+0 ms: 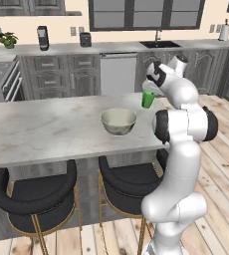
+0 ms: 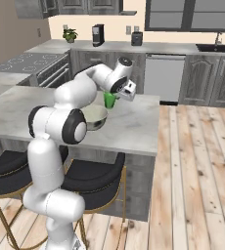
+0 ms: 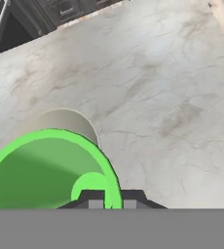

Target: Place the cup inside the bowl on the dining table and move the bowl to any counter.

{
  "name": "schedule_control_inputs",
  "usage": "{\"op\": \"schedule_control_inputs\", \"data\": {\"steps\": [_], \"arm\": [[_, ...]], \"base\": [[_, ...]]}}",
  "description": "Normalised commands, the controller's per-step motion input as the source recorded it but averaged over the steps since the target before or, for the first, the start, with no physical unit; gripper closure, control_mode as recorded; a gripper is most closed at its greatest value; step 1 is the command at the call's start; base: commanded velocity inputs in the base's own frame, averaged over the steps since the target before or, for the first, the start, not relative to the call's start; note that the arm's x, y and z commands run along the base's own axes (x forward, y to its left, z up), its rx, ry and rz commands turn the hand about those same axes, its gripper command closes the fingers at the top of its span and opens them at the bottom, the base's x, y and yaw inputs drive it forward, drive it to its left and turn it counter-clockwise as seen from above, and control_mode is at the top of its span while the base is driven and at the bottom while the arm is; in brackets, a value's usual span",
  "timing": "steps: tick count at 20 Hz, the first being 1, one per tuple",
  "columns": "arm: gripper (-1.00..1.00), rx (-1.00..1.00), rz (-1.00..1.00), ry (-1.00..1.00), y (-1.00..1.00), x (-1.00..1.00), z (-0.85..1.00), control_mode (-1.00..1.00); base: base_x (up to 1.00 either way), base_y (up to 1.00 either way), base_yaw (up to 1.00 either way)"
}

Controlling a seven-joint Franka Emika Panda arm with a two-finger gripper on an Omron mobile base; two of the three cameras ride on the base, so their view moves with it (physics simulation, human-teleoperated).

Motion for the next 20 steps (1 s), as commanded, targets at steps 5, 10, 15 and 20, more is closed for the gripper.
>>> {"op": "schedule_control_inputs", "data": {"steps": [5,10,15,20], "arm": [[1.00,0.00,0.00,0.00,0.49,0.00,0.12,-1.00],[1.00,-0.03,0.00,0.02,0.60,0.00,0.00,-1.00],[1.00,-0.03,0.00,0.01,0.56,0.00,0.00,-1.00],[1.00,-0.02,0.00,0.05,0.49,0.00,0.00,-1.00]], "base": [[0.00,0.00,0.00],[0.00,0.00,0.00],[0.00,0.00,0.00],[0.00,0.00,0.00]]}}
